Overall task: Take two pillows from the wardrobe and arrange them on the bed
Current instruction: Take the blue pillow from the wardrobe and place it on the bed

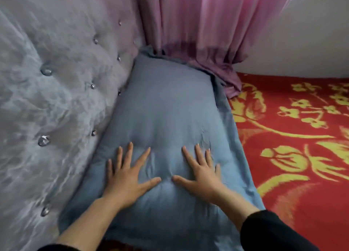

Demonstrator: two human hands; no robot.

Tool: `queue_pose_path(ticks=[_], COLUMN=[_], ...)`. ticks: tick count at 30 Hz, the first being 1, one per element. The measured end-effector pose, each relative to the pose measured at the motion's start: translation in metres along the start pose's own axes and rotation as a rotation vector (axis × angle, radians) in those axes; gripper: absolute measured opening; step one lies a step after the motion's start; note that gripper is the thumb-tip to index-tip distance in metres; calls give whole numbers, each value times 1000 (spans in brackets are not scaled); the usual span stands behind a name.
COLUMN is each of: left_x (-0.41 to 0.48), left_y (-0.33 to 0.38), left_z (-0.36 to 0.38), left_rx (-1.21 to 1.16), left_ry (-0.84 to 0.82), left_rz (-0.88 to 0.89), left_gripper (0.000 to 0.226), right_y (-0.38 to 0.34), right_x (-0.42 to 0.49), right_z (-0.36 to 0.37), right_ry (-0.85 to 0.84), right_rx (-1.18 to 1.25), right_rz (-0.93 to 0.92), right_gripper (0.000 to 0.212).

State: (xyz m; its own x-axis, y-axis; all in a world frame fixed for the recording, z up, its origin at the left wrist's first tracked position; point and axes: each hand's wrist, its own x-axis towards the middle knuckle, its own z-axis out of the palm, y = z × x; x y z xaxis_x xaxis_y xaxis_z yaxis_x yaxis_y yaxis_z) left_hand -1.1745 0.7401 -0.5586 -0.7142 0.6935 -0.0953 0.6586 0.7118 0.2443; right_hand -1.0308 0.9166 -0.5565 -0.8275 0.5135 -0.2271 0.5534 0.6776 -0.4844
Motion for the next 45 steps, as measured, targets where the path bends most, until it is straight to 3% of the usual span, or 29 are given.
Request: queue_pose_path(ticks=[4, 10, 15, 25, 35, 45], left_x=[11, 1, -59, -183, -367, -646], left_y=[-1, 7, 29, 65, 143, 287], left_z=[4, -3, -8, -74, -142, -152], left_rx=[28, 23, -100, -219, -241, -126], left_ry=[88, 72, 163, 45, 129, 313], left_rz=[-8, -28, -44, -224, -344, -631], left_gripper=[83, 84, 66, 51, 41, 39], right_y=[0, -1, -8, -65, -101, -58], right_x=[14, -6, -51, -185, -359, -601], right_z=[1, -1, 0, -28, -93, -131], right_ry=[4, 79, 103, 63, -43, -164], right_rx=[-68, -55, -75, -24, -166, -270], right_rz=[7, -17, -11, -49, -302, -697], right_gripper=[84, 81, 71, 59, 56, 57])
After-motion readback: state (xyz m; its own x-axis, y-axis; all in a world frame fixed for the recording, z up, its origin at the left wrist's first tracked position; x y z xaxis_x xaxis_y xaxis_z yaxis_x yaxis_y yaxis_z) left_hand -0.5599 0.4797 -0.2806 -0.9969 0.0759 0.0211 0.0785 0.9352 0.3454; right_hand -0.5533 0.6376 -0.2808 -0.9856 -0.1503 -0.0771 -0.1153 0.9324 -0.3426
